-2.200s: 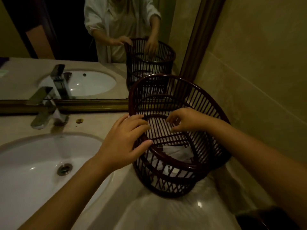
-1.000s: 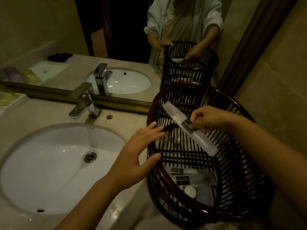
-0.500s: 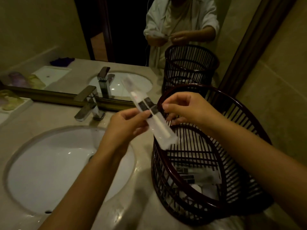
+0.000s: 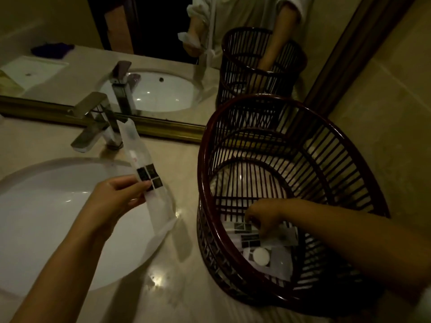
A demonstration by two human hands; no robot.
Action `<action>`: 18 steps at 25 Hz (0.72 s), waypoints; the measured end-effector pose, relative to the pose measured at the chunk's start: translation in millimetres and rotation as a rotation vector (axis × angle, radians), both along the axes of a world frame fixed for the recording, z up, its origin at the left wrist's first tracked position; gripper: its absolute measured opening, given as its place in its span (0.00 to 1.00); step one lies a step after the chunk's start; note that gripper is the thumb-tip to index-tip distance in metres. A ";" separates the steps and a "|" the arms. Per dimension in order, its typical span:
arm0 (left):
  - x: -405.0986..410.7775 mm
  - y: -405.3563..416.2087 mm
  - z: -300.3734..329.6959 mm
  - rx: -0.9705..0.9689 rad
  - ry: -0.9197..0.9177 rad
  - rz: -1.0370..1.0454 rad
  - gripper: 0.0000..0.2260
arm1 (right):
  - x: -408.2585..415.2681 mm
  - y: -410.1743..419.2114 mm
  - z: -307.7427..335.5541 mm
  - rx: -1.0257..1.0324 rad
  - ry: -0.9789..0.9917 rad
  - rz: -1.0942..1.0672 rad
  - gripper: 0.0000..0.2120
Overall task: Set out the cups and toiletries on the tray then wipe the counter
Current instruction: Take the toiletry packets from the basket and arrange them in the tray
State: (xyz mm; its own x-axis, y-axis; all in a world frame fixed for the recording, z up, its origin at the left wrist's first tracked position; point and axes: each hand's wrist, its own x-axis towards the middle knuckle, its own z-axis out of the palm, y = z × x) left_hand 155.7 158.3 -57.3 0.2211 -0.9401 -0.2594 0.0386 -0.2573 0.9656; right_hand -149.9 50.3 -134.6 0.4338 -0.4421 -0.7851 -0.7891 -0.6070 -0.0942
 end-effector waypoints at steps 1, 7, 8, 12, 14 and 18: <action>-0.9 -1.9 -4.2 0.000 0.008 -0.005 0.06 | -1.6 1.1 -5.4 -0.005 -0.020 -0.016 0.24; -6.6 -10.5 -14.3 -0.003 0.059 -0.008 0.06 | -2.5 12.5 -23.1 -0.021 -0.113 -0.061 0.17; -7.1 -10.9 -13.9 -0.002 0.060 -0.009 0.06 | -2.4 11.2 -21.6 0.001 -0.131 -0.106 0.14; -6.0 -8.5 -13.7 0.002 0.075 -0.002 0.05 | -1.7 5.9 -12.3 0.031 -0.144 -0.124 0.06; -4.6 -6.8 -12.8 0.000 0.089 0.003 0.05 | 2.1 6.5 -8.4 0.079 -0.107 -0.093 0.09; -3.7 -0.2 -10.1 -0.031 0.073 0.028 0.05 | 7.7 -9.2 34.3 0.077 -0.092 -0.112 0.05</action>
